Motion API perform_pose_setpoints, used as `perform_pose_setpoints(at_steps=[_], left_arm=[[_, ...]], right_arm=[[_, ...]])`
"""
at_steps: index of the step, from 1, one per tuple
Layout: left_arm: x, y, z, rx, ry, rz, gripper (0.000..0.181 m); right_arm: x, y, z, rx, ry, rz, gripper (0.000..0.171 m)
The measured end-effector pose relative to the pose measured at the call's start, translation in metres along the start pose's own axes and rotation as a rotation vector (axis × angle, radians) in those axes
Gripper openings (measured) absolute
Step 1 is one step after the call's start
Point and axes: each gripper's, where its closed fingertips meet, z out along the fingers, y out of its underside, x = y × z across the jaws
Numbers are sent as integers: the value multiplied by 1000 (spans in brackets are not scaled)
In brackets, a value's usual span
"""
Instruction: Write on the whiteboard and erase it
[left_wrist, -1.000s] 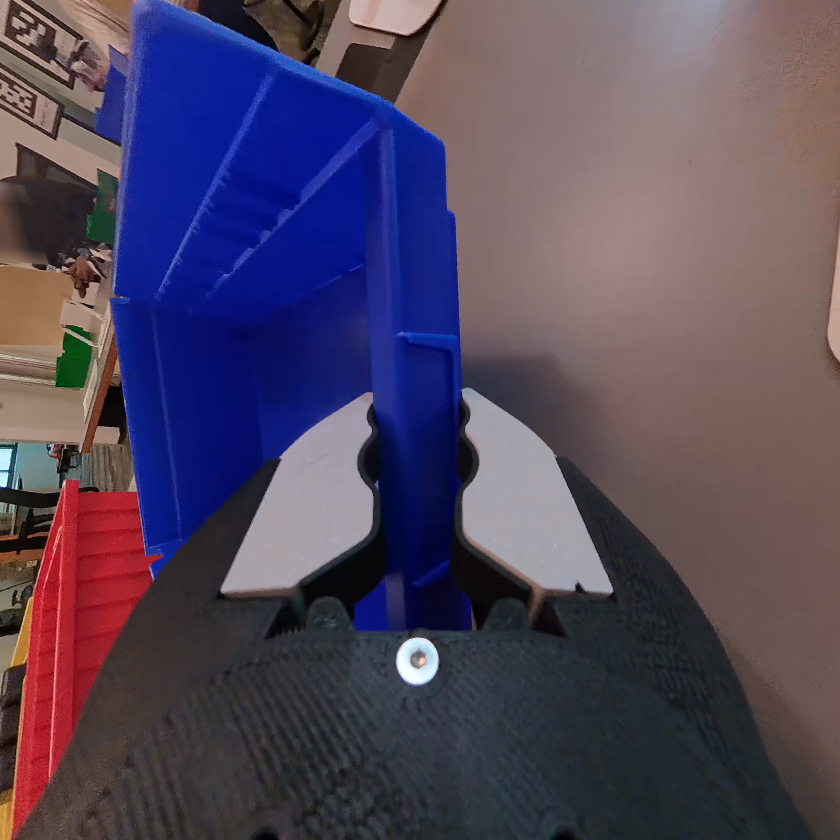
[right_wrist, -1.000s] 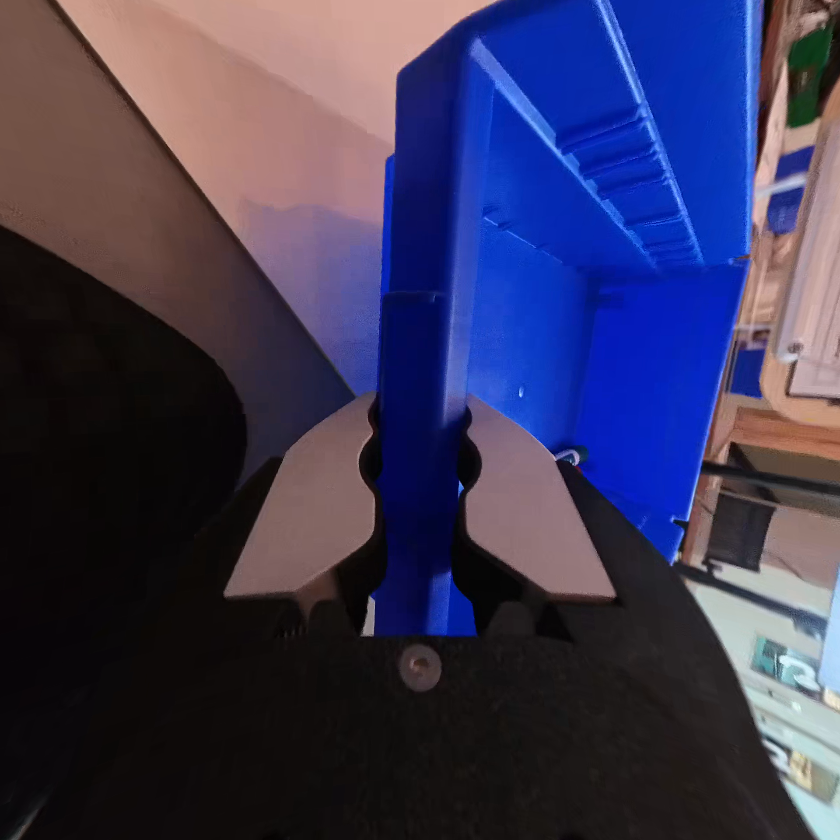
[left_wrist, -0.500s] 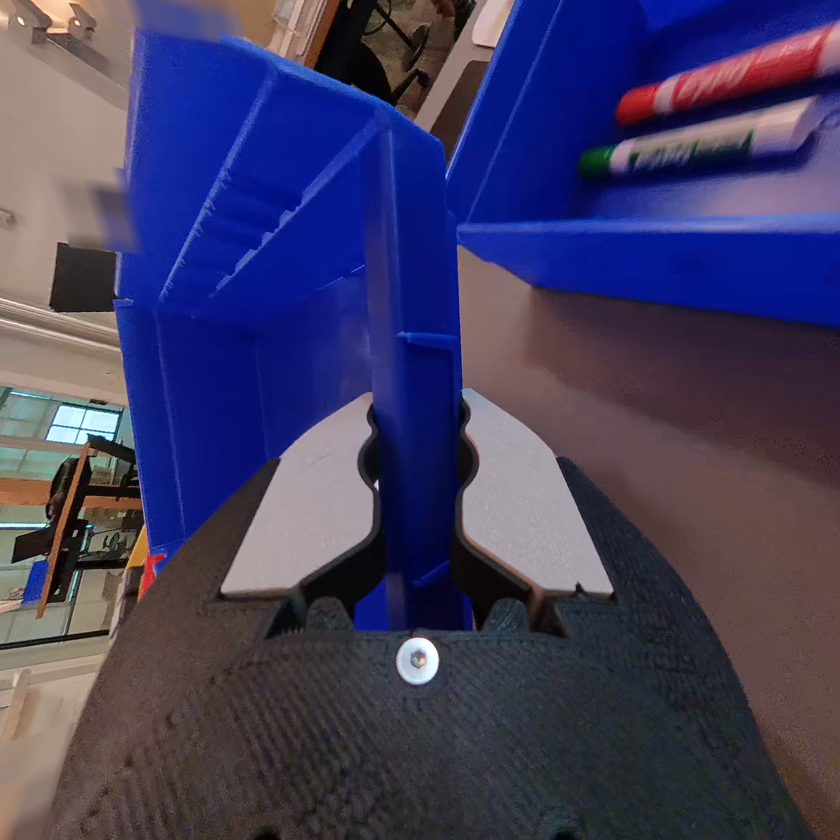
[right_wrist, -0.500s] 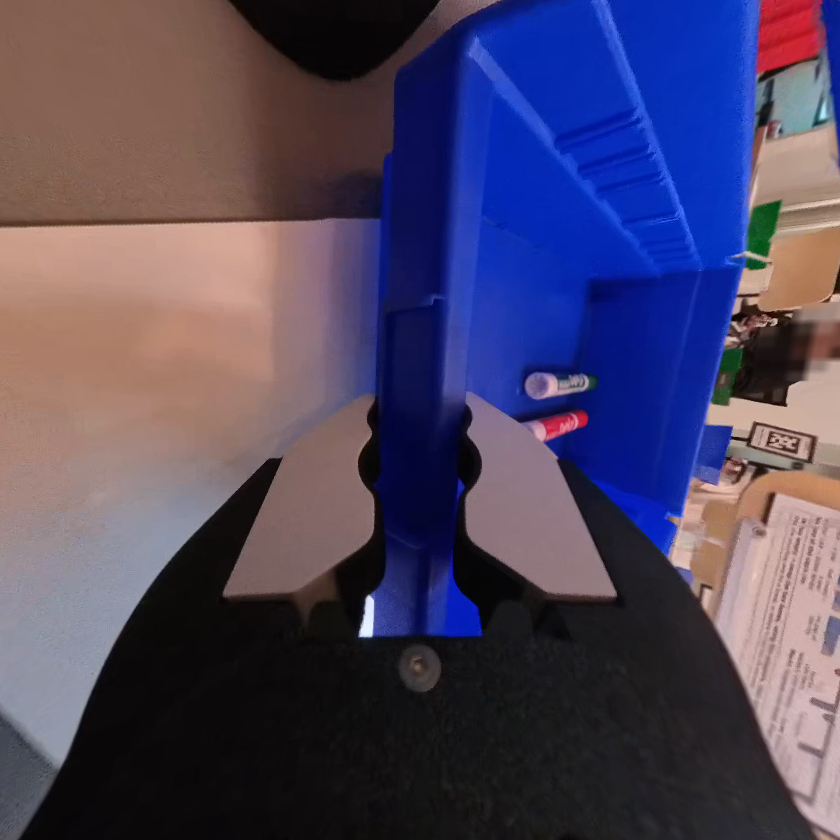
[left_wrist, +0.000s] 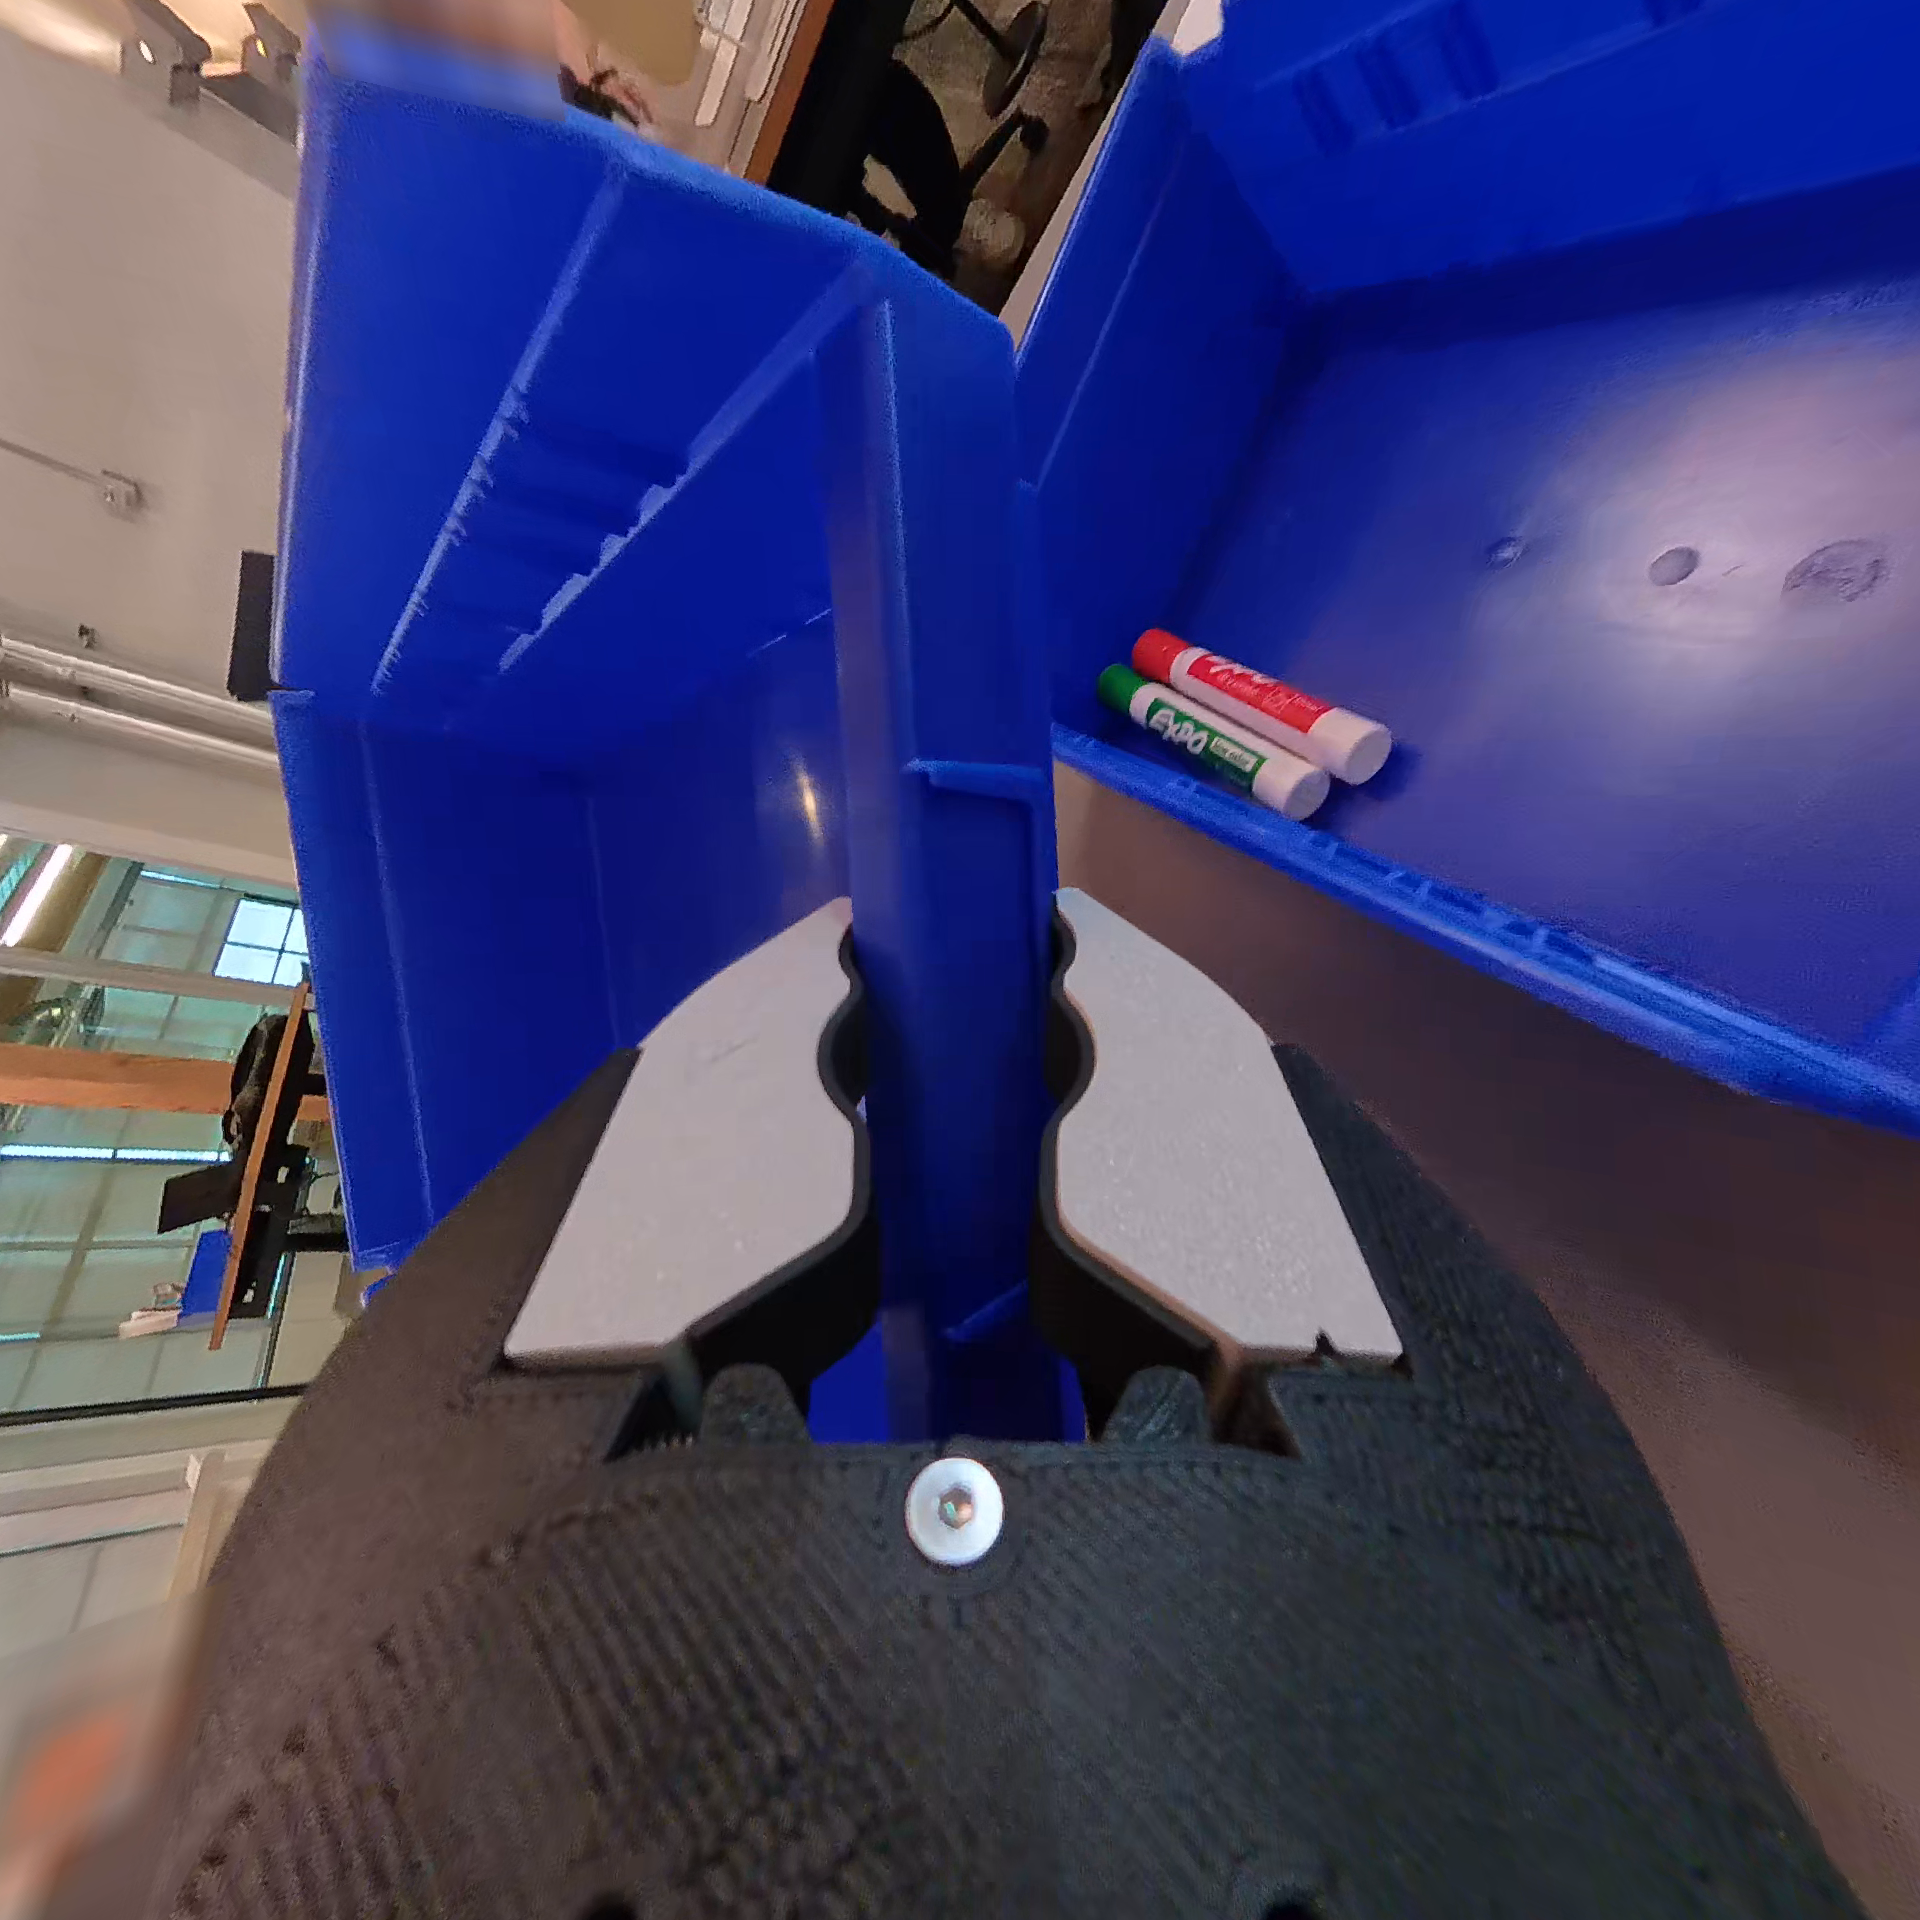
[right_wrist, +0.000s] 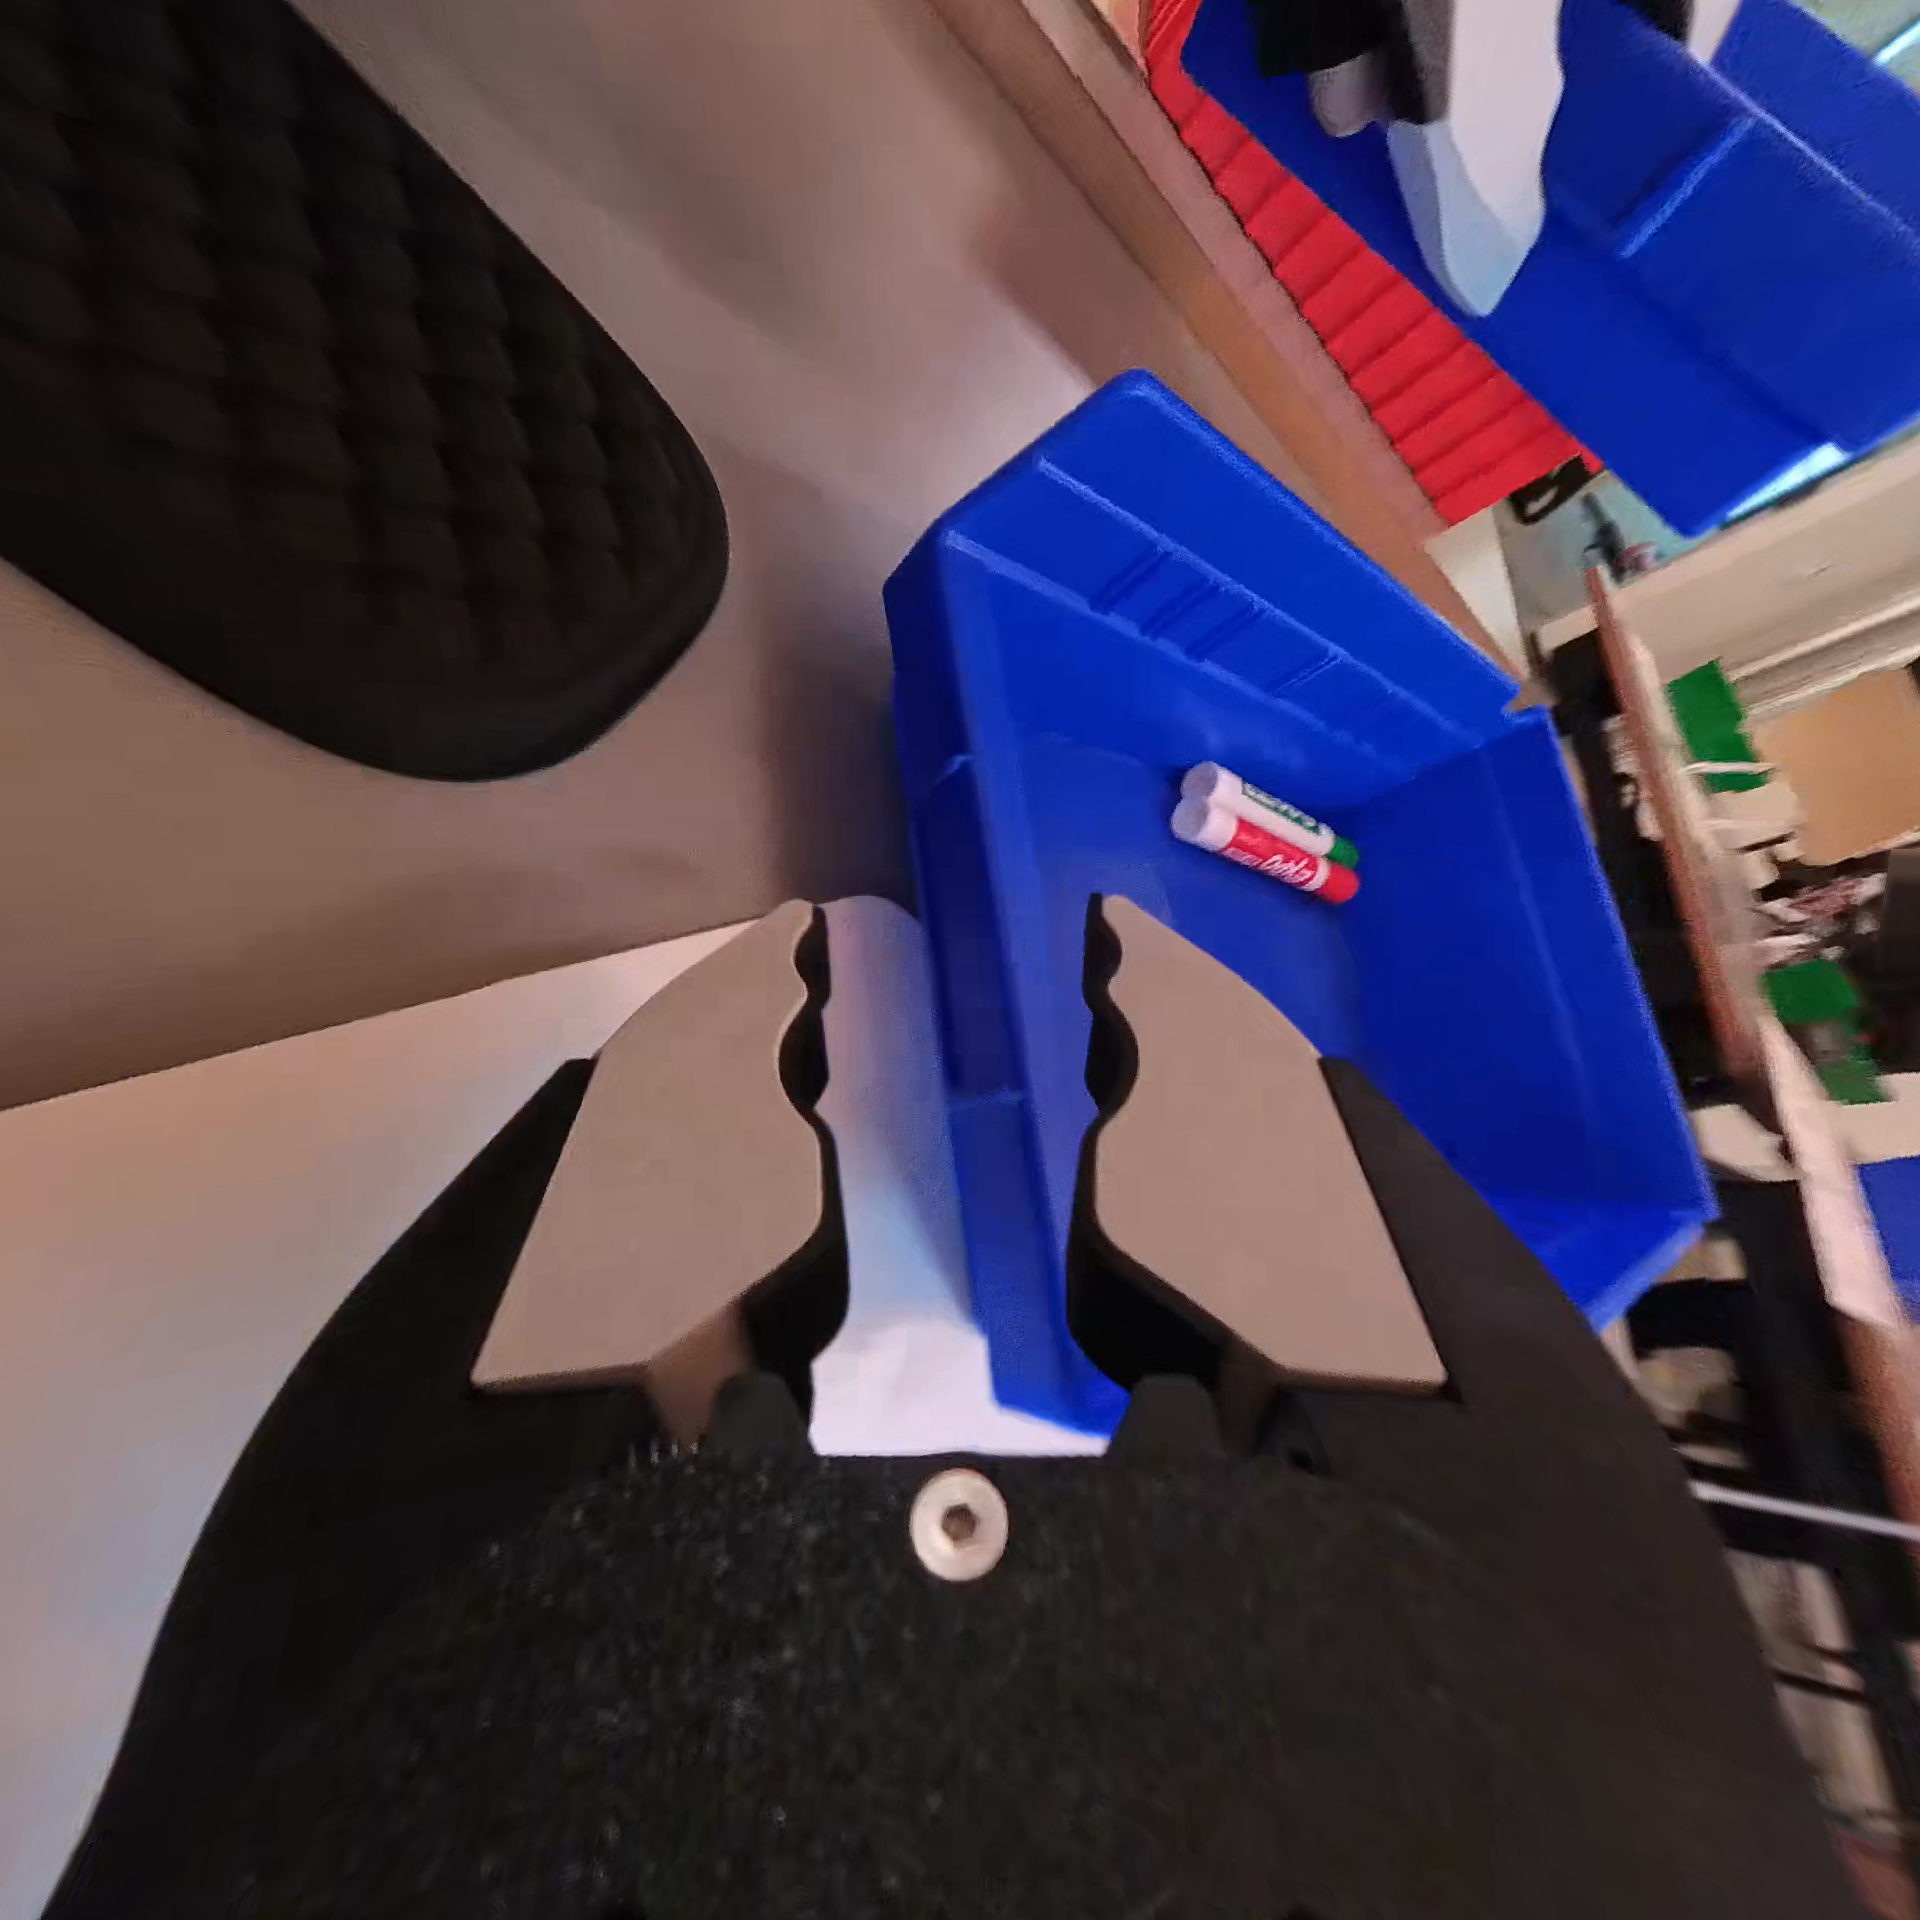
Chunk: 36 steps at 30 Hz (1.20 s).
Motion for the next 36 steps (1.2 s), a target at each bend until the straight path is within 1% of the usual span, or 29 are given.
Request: perform_pose_setpoints(at_steps=[3,7,11,14,18,21,24,30,33,36], left_arm=[[9,-20,-8,41,18,35,31],[25,-64,-26,137,64,100,31],[51,-122,-49,277,147,184,31],[80,-171,-66,389,233,251,31],[135,-234,-83,528,371,339,31],[186,-277,-92,618,466,394,30],[241,-311,-95,672,537,472,31],[346,-361,-79,703,677,607,31],[386,-380,-69,718,729,650,31],[416,-397,-59,737,765,684,31]], right_arm=[[-5,0,-30,47,-10,115,47],[-6,19,-79,41,49,216,48],[-8,60,-138,-17,163,334,48],[-10,94,-187,-49,275,453,48],[-18,131,-252,-81,448,582,47],[-27,146,-299,-74,572,655,47],[-42,157,-338,-81,669,690,46],[-71,175,-394,-102,814,743,46],[-80,173,-418,-87,889,742,46],[-85,169,-435,-94,926,736,45]])
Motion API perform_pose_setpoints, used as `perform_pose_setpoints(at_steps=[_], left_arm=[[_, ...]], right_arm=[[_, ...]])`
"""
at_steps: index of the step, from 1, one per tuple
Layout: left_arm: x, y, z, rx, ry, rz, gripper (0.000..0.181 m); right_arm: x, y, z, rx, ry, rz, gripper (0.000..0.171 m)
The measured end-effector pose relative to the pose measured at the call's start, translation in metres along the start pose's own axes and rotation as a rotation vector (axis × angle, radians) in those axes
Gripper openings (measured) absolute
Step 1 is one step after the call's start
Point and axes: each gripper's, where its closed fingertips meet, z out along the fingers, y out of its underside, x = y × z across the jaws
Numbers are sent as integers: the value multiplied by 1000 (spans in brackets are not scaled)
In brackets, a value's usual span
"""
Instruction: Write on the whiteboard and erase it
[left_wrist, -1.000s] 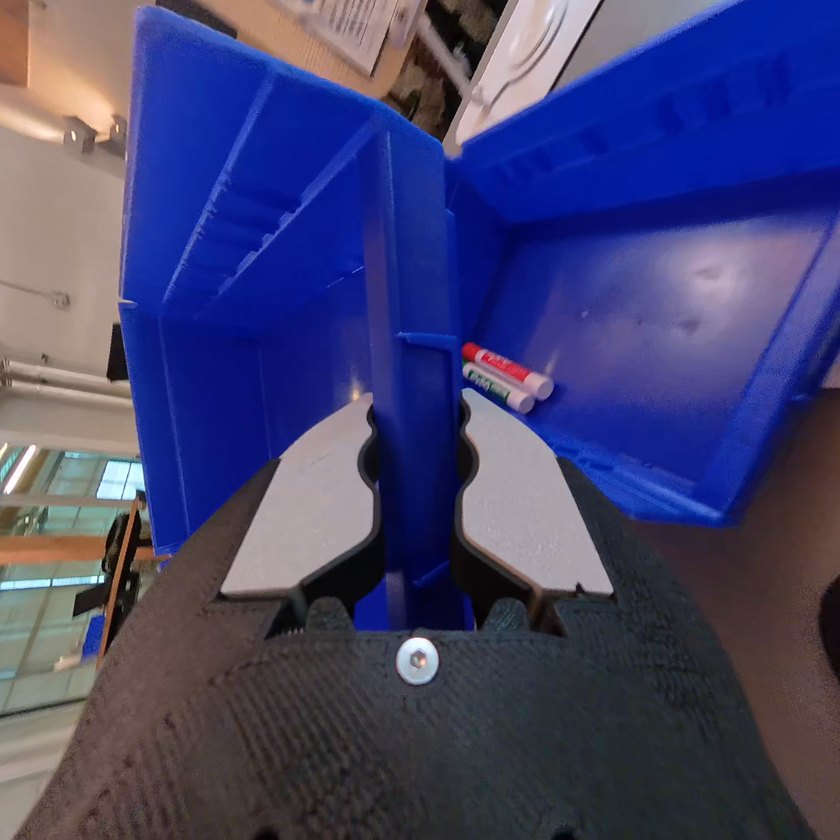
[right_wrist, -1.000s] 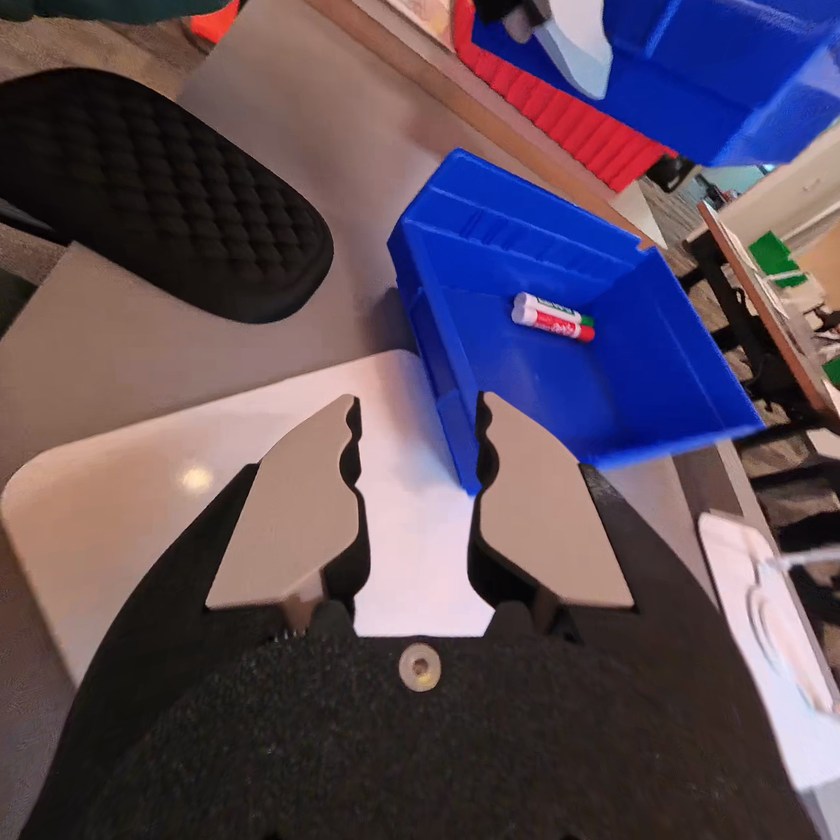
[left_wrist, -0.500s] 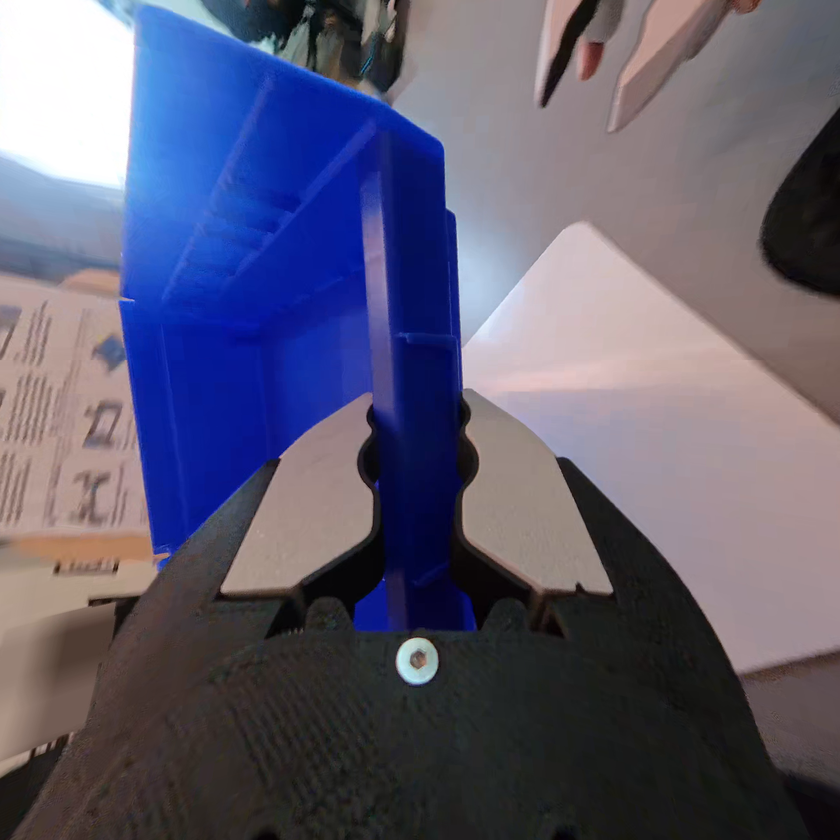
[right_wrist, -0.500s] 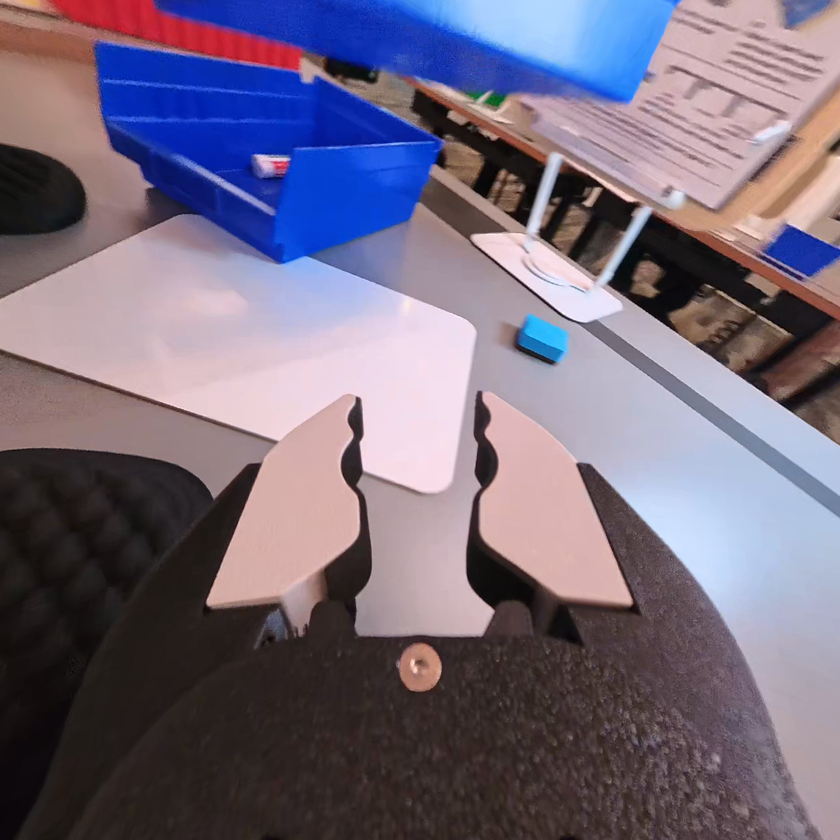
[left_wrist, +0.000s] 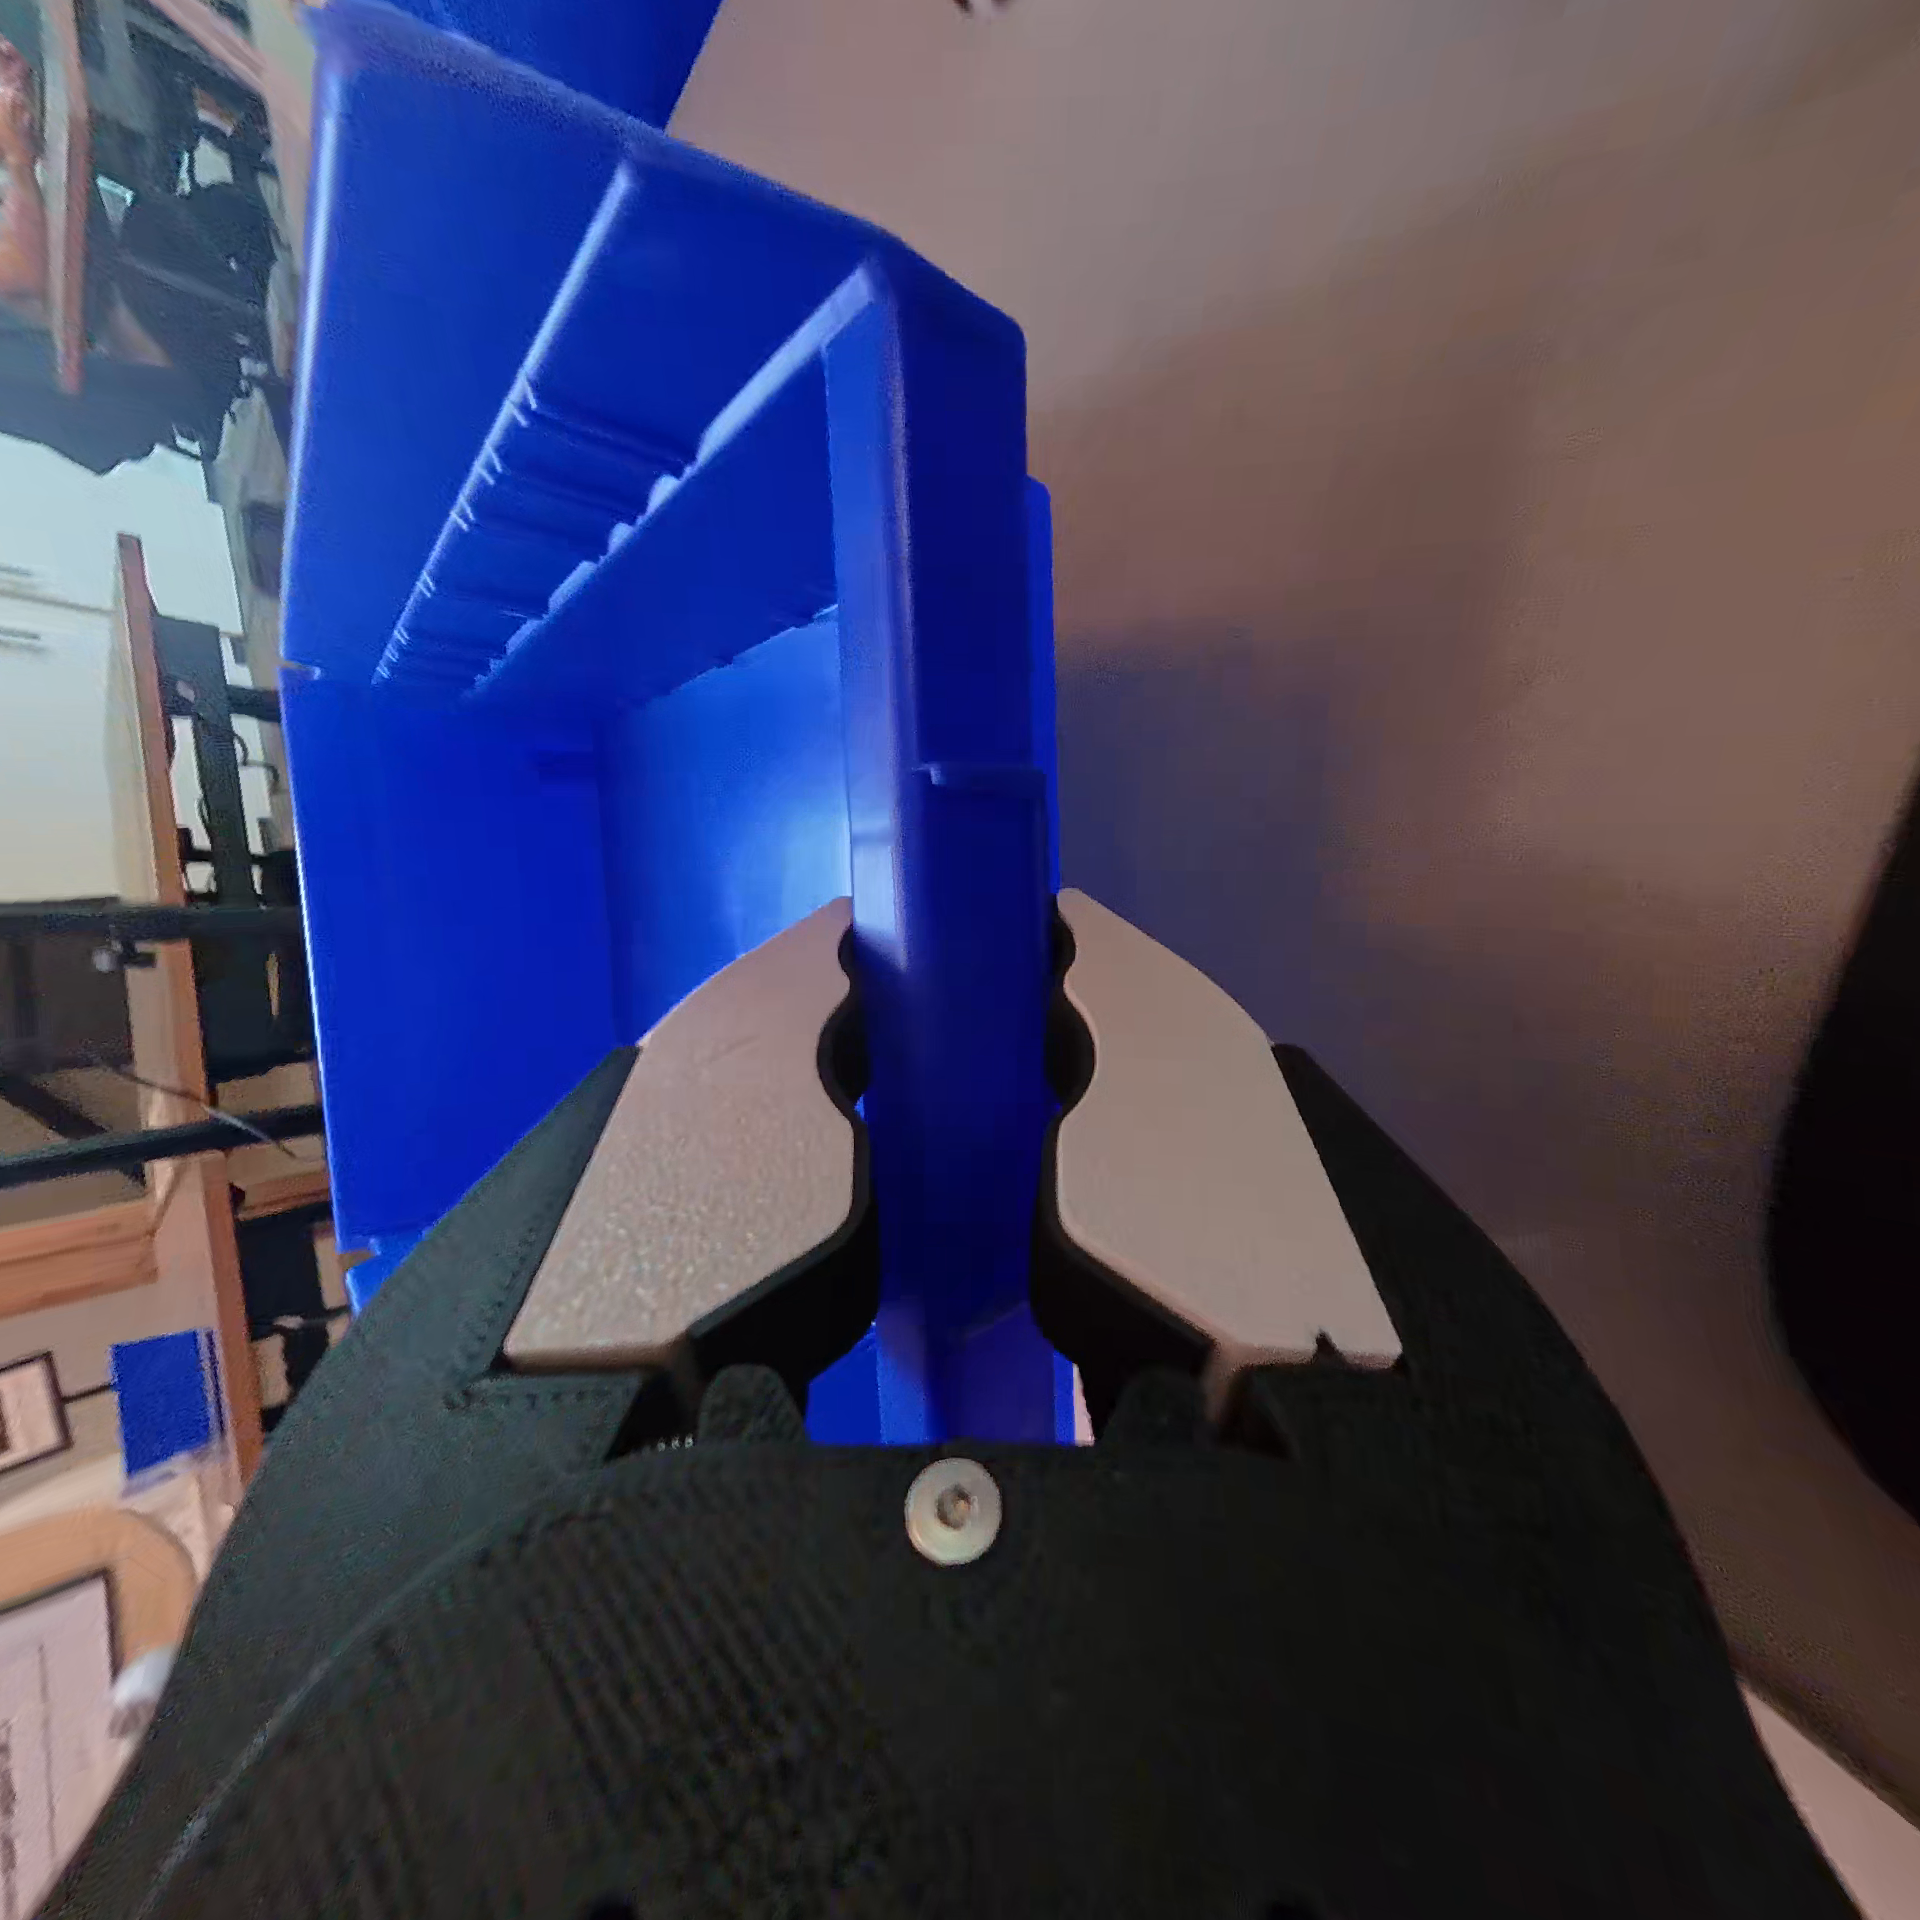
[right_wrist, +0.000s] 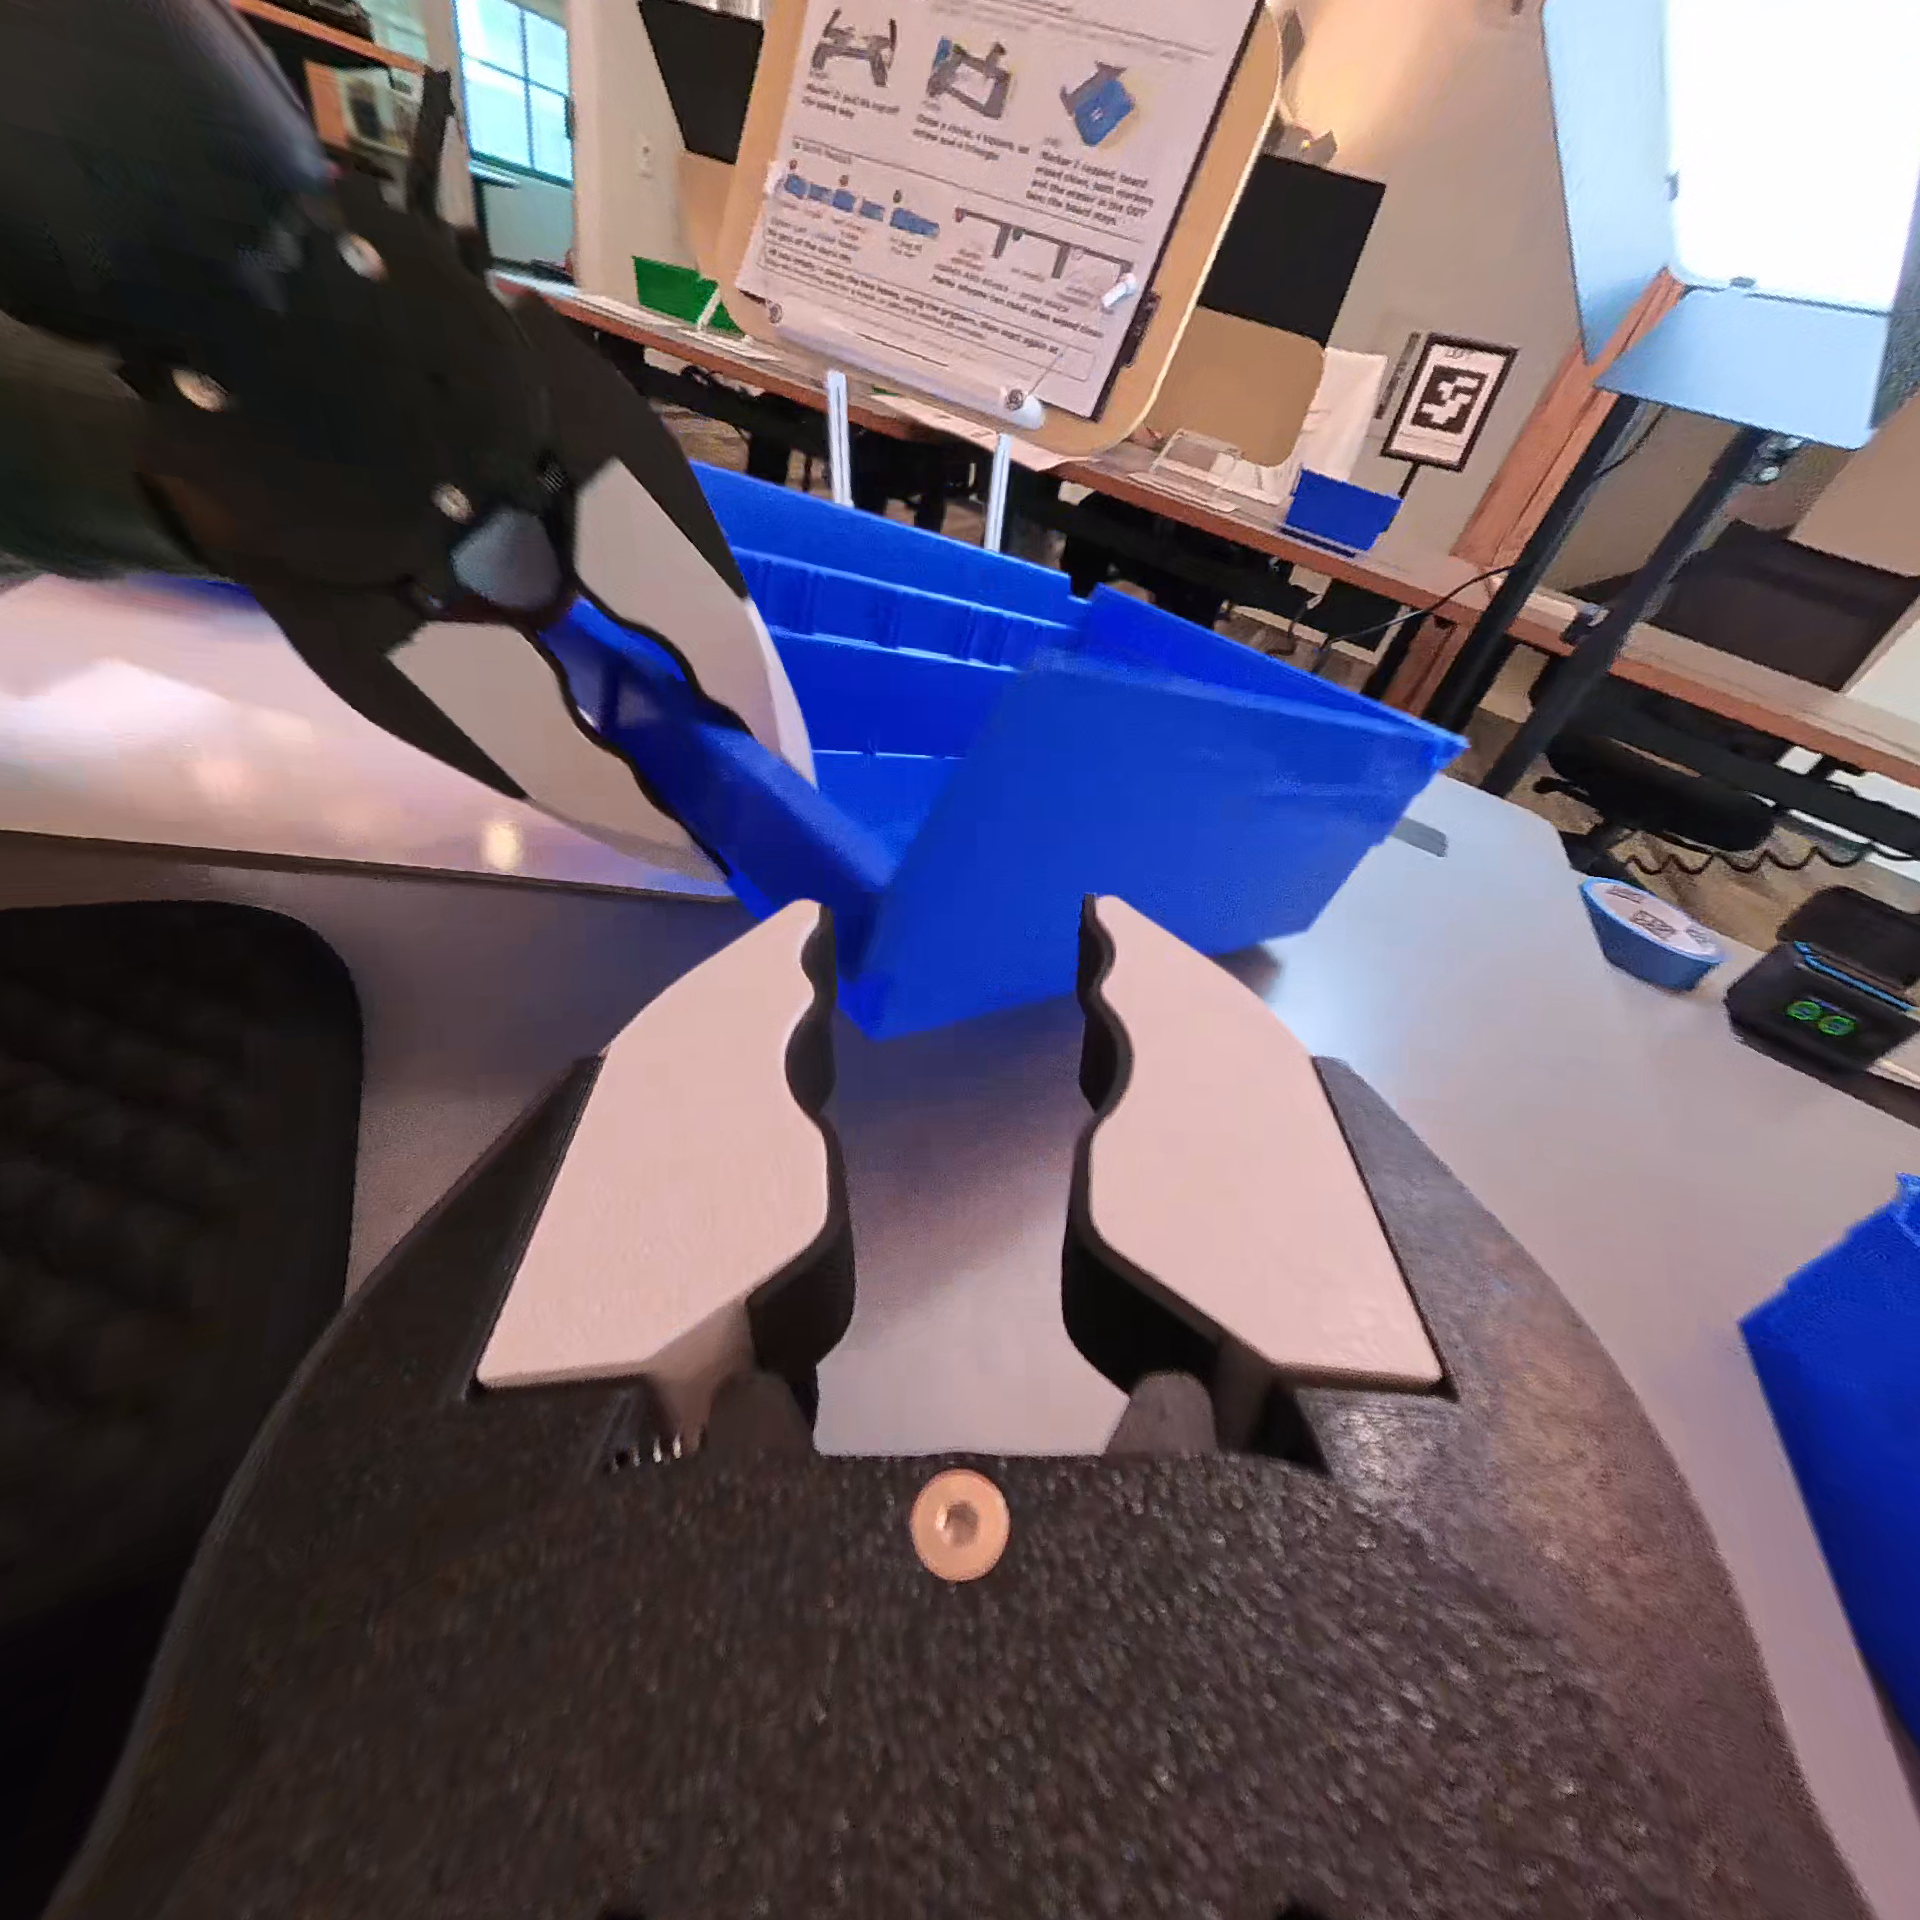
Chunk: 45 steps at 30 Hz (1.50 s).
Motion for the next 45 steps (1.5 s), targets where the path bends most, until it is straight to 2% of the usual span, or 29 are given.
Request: perform_pose_setpoints(at_steps=[4,8,11,15,18,20,24,27,31,35,39,41,43,45], left_arm=[[-10,-8,38,-3,-8,56,31],[-20,-4,71,4,0,109,31],[-23,6,79,-15,14,66,37],[-23,-7,33,142,56,-117,38],[-20,-10,-23,282,115,-304,38],[-18,0,-61,327,131,-399,38],[-14,45,-133,261,14,-442,37],[-5,94,-183,114,-104,-454,38],[30,166,-232,-78,-127,-607,41],[86,239,-247,-283,-56,-771,47],[118,291,-245,-427,-83,-801,48],[123,307,-244,-468,-104,-800,43],[129,324,-244,-536,-111,-783,34],[125,334,-245,-545,-157,-784,34]], right_arm=[[4,-1,-5,-33,15,-31,44],[0,5,10,-71,0,-31,44],[-8,13,25,-96,-34,-12,46],[-22,20,40,-118,-74,-14,47],[-33,27,50,-130,-121,15,47],[-41,29,56,-142,-155,25,48],[-56,31,69,-166,-190,-14,49],[-68,29,81,-185,-226,-32,49],[-89,23,98,-210,-288,-79,50],[-102,20,118,-271,-312,-185,51],[-78,15,137,-347,-194,-380,51],[-55,23,143,-446,-119,-493,52],[-39,42,143,-603,-111,-534,62],[-27,57,141,-714,-103,-562,65]])
